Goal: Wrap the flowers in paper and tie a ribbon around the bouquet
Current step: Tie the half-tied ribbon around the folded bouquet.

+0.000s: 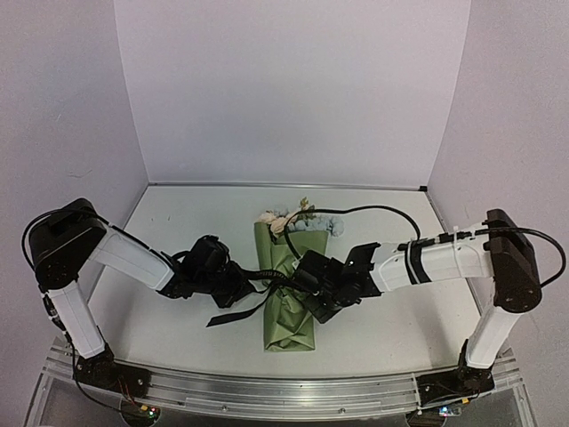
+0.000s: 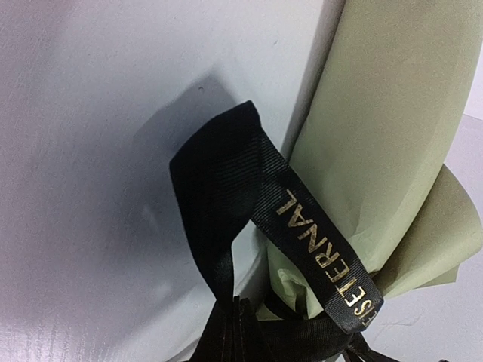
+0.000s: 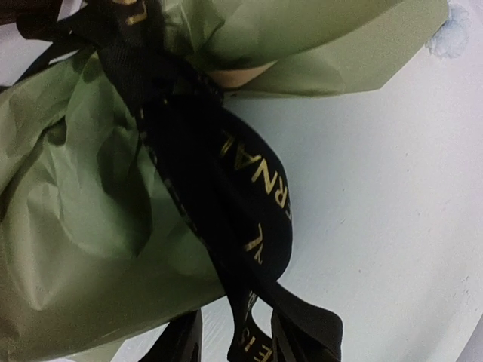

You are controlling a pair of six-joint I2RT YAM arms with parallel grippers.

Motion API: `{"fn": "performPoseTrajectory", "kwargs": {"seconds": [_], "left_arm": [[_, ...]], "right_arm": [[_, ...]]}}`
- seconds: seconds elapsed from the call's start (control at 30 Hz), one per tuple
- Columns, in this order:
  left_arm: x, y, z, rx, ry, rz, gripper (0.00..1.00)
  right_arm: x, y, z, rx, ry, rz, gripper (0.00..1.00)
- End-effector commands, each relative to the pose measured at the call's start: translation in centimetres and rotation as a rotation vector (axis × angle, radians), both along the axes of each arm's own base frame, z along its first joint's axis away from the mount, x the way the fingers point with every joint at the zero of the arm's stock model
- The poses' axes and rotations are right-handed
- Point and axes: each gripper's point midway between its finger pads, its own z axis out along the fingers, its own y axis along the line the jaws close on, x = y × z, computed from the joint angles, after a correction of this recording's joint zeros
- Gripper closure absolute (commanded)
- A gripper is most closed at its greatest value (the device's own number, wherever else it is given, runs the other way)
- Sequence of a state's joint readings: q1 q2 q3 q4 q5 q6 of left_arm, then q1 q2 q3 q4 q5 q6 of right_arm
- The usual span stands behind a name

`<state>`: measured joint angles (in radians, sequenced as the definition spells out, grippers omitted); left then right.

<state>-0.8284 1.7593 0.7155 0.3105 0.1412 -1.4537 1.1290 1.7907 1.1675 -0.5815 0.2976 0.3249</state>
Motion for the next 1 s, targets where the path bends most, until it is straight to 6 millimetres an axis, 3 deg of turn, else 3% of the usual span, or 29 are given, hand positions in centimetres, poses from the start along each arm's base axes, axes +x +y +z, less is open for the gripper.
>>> {"fn": "performPoseTrajectory", "kwargs": {"seconds": [0.0,0.17,0.33,0.7,0.97], "left_arm": [[0.8,-0.1,2.2,-0.023,-0.046,-0.017,1.0],[1.0,0.3,2.2,-0.019,-0.049,-0.013,1.0],[1.3,1.3,2.2,0.009,-0.057,-0.003,1.0],[3.1,6.4,1.8,0.145,-0.086,0.046,1.0],[3.0,8.4,1.5,0.174,-0.088,0.065,1.0]], "right_arm": [[2.0,1.4,0.4,-0.014,-0.111,0.029,0.67],[2.6,1.4,-0.1,-0.05,-0.136,0.027,0.78],[3.2,0.0,1.0,-0.072,-0.199,-0.006,1.0],[-1.7,-0.9,0.6,0.039,0.043,0.033,1.0],[-3.4,-2.2,-1.1,0.038,0.14,0.004,1.0]]}}
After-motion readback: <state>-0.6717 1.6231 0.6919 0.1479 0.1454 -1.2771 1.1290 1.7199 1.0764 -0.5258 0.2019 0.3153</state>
